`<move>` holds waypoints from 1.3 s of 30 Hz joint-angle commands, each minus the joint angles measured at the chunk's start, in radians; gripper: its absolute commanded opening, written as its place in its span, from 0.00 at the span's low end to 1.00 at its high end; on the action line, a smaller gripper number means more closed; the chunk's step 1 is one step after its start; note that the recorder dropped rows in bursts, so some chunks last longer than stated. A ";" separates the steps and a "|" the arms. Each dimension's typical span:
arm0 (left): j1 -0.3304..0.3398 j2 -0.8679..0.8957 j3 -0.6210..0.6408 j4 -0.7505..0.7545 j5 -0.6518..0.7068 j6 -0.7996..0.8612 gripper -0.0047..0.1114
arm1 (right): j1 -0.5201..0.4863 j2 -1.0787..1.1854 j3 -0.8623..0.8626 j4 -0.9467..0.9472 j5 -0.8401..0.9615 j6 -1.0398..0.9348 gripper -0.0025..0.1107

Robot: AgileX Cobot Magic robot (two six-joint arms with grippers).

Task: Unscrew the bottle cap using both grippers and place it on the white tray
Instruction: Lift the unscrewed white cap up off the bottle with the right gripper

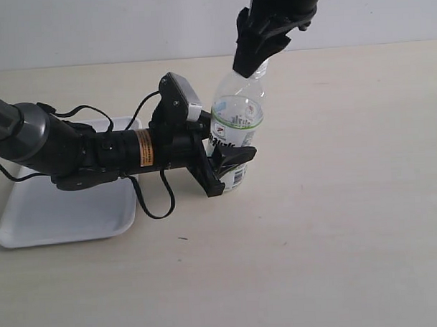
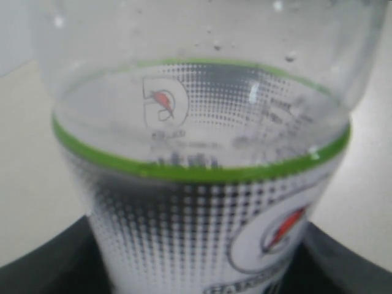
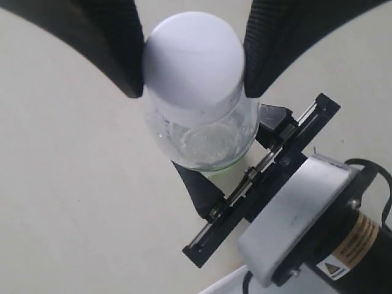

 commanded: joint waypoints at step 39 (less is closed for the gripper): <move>0.001 -0.003 0.004 0.008 0.029 -0.034 0.04 | 0.001 -0.002 0.006 -0.020 -0.005 -1.368 0.02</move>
